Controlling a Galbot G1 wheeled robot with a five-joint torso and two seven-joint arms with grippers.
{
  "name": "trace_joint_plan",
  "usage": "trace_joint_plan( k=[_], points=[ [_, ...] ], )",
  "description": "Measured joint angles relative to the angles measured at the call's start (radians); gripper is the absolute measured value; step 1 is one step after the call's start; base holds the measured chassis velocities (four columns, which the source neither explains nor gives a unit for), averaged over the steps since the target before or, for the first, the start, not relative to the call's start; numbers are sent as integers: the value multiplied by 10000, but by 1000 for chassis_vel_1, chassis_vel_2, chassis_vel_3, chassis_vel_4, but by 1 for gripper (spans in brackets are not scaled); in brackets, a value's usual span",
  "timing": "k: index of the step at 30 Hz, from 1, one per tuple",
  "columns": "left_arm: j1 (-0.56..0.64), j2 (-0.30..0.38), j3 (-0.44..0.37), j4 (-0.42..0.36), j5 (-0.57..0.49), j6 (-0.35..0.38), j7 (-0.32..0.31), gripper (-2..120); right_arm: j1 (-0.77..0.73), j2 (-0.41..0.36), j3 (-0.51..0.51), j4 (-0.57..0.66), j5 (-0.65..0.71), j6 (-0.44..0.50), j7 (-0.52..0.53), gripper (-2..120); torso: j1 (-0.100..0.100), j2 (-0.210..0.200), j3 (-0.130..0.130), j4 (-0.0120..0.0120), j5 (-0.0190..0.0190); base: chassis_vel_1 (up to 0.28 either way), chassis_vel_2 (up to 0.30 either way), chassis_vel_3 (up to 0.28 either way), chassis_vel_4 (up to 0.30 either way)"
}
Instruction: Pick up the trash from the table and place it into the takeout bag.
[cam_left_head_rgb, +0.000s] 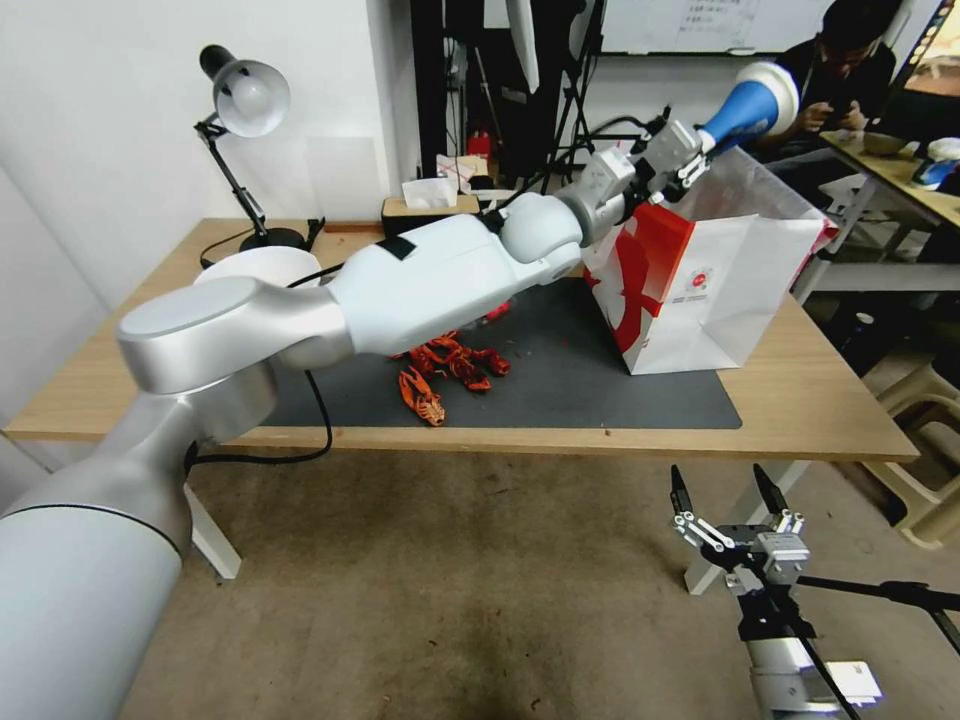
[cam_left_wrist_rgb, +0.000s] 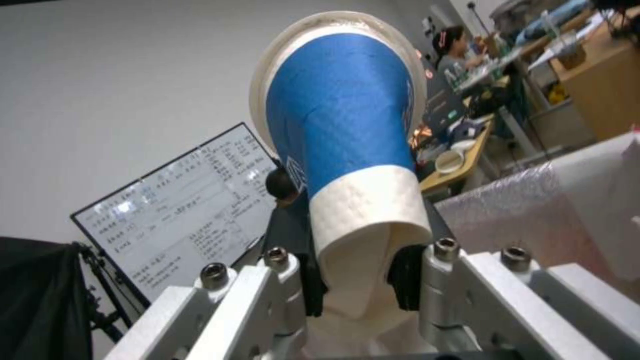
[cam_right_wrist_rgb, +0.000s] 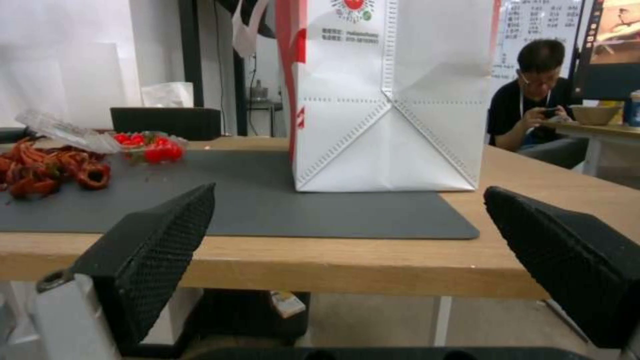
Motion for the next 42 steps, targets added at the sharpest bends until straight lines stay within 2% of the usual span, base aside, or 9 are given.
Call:
trace_joint_plan(
  k=[7, 16, 24, 28, 36, 38, 39, 40, 42],
  points=[
    [-125, -91, 283, 317, 658, -186, -232, 43, -36, -3, 47, -77, 49, 71, -16, 100, 0, 0, 1, -1, -1, 0, 0, 0, 0],
    [-122, 344, 197, -216, 386, -86, -497, 80, 9, 5, 6, -63, 48, 73, -17, 100, 1, 0, 0, 0, -2, 0, 0, 0, 0],
    [-71, 649, 61, -837, -141, 238, -1322, 97, 6, 38, -41, -22, 7, 66, -21, 100, 0, 1, 0, -4, -2, 0, 0, 0, 0],
    [116, 935, 41, -1500, -436, 524, -2772, 100, -5, 46, -61, 32, -33, 45, -24, 100, 0, 2, 0, 1, -3, 0, 0, 0, 0],
    [438, 1232, -219, -2279, -724, 1119, -4021, 100, -4, 45, -84, 75, -69, 14, -24, 100, 0, 2, -1, -1, -3, 0, 0, 0, 0],
    [635, 1368, -379, -2676, -872, 1415, -4790, 100, -1, 45, -100, 106, -81, -6, -24, 100, 0, 2, 0, -2, -3, 0, 0, 0, 0],
    [868, 1491, -554, -3101, -1043, 1849, -5737, 100, 1, 45, -111, 123, -96, -22, -23, 100, 0, 2, 0, -1, -3, 0, 0, 0, 0],
    [868, 1491, -554, -3101, -1043, 1849, -5737, 100, 1, 45, -111, 123, -96, -22, -23, 100, 0, 2, 0, -1, -3, 0, 0, 0, 0],
    [1287, 1684, -835, -3861, -1215, 2882, -7418, 100, 3, 43, -118, 162, -109, -32, -19, 100, 0, 2, -1, -4, -2, 0, 0, 0, 0]
  ],
)
